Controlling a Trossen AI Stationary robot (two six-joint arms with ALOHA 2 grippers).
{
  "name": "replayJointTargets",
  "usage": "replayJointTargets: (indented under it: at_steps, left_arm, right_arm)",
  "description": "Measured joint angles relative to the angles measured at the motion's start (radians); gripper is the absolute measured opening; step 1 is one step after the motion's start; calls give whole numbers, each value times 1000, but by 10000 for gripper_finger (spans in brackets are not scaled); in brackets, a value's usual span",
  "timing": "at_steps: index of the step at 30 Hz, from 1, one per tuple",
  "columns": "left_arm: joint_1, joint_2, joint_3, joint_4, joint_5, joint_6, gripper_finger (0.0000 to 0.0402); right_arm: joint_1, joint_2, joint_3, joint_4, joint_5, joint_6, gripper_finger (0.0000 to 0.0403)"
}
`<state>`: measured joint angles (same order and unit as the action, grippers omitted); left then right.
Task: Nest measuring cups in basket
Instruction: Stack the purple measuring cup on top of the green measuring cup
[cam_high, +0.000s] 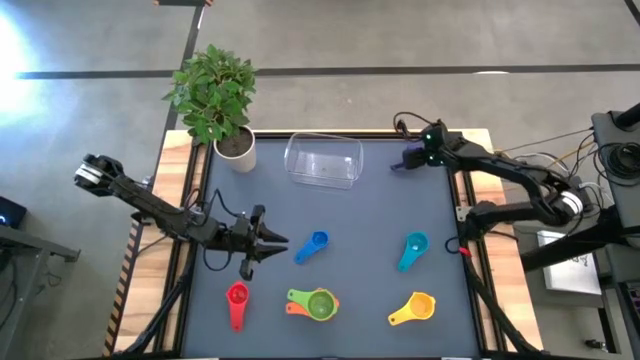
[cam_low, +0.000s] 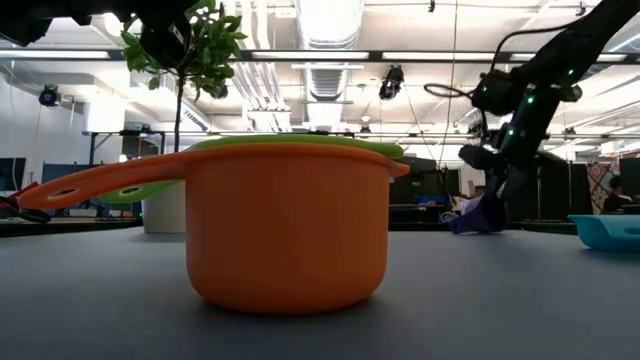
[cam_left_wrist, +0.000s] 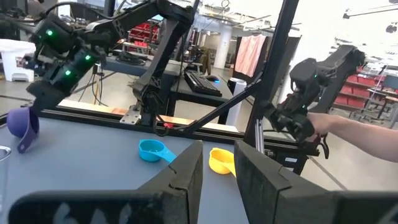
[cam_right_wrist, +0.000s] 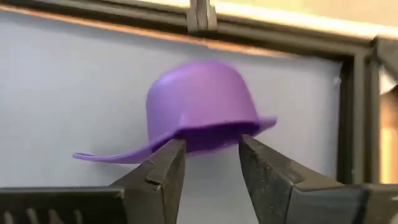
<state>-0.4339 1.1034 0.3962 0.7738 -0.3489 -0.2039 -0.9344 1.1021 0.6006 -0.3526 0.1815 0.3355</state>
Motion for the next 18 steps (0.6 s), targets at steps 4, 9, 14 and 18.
replayJointTargets:
  at_steps: [4,9,14,18]
  left_arm:
    - [0,0,0,-10,-1,0,74]
    - [0,0,0,-14,-8,0,74]
    - [0,0,0,-14,-8,0,74]
    - [0,0,0,-14,-8,0,74]
  right_arm:
    - [4,-41,0,-10,-5,-115,174]
    - [27,-55,0,-10,25,-294,202]
    - [47,-45,-2,-10,126,-476,218]
    - [47,-25,-3,-13,138,-575,225]
